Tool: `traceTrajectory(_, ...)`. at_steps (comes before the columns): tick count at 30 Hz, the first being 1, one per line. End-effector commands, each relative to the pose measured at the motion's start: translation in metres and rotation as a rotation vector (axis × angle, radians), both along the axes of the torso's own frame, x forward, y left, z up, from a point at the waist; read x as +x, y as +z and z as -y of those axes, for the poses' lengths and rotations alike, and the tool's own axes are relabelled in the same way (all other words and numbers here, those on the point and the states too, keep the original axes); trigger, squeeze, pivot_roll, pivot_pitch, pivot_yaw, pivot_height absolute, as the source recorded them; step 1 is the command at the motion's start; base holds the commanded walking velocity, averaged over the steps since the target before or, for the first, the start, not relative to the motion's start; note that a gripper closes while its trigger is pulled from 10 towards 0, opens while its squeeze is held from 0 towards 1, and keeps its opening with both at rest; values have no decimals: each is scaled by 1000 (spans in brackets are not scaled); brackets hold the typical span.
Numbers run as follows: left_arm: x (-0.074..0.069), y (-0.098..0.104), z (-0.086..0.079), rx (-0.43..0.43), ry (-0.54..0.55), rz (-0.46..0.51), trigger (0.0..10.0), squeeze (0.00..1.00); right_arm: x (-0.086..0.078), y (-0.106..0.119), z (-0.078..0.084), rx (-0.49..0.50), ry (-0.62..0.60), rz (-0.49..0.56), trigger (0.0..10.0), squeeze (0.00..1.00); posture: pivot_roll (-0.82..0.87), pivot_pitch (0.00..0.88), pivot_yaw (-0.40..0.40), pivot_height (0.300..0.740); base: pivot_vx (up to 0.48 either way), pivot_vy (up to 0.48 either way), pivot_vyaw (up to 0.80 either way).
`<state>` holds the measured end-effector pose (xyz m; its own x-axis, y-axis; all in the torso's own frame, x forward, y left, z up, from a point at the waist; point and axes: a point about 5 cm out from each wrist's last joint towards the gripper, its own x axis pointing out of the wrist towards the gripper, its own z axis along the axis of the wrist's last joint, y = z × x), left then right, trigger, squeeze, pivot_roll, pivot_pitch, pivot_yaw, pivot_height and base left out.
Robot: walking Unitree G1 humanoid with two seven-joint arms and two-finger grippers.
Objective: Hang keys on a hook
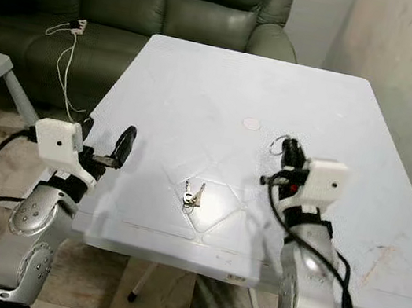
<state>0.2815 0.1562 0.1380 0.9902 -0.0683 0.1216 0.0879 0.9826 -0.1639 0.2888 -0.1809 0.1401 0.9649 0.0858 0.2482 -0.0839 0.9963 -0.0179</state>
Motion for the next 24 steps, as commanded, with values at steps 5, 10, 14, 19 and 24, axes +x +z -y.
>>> traceTrajectory(5, 5, 3, -17, -4, 58, 25, 10000, 0, -4, -1, 10, -39, -79, -35, 10000, 0, 17, 0, -14, 740, 0, 0, 0)
traceTrajectory(10, 14, 15, -24, 12, 65, 66, 10000, 0, 1, 5, 13, -76, -83, -33, 10000, 0, 11, 0, -2, 740, 0, 0, -739)
traceTrajectory(14, 17, 20, -25, 35, 53, 85, 10000, 0, 3, 6, 15, -85, -93, -34, 10000, 0, 15, 0, -3, 740, 0, 0, -788)
traceTrajectory(19, 20, 23, -23, 50, 49, 97, 10000, 0, 5, 6, 11, -84, -95, -43, 10000, 0, 19, 0, -5, 740, 0, 0, -788)
traceTrajectory(24, 20, 23, -17, 62, 39, 107, 10000, 0, 6, 5, 4, -87, -84, -43, 10000, 0, 20, 0, -7, 740, 0, 0, -788)
